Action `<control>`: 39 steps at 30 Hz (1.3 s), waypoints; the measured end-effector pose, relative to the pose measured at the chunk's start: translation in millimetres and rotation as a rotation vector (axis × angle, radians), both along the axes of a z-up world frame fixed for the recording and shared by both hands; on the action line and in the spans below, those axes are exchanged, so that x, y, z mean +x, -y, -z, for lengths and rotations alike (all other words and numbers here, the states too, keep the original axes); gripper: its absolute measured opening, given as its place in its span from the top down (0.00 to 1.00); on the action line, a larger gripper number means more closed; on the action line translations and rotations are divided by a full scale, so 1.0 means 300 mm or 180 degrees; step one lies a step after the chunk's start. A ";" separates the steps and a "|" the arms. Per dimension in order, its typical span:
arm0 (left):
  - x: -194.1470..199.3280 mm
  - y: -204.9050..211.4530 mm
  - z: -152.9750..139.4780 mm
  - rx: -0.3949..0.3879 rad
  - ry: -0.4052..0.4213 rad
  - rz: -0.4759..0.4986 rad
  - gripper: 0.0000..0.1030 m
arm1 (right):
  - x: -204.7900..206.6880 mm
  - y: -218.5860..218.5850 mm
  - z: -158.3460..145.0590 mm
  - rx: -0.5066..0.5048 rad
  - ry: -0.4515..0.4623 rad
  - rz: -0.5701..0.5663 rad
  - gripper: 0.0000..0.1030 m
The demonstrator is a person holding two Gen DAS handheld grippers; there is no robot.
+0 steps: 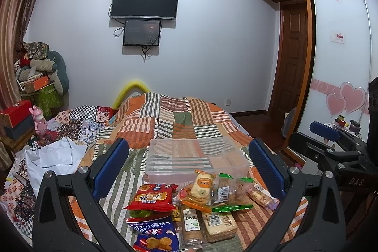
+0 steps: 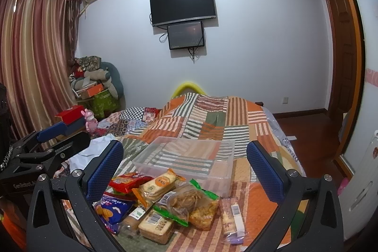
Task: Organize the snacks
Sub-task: 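Grasp the purple biscuit roll with the right tool while the left grasps the blue bag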
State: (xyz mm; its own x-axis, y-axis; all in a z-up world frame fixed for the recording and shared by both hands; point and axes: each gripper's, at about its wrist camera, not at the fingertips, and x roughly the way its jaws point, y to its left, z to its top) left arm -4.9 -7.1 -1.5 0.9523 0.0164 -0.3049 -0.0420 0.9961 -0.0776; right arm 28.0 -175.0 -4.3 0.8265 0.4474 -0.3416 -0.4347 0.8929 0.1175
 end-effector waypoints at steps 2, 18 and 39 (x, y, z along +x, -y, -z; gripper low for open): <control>0.001 0.000 0.006 0.0024 -0.0010 0.0011 0.00 | 0.003 0.001 0.013 -0.0010 -0.0027 0.0012 0.00; 0.077 -0.141 0.237 -0.0224 -0.0947 -0.0120 0.17 | 0.082 0.092 0.198 -0.0268 -0.0654 0.0210 0.00; 0.144 -0.179 0.549 -0.0562 -0.1952 -0.0136 0.30 | 0.185 0.138 0.420 -0.0514 -0.1549 0.0170 0.22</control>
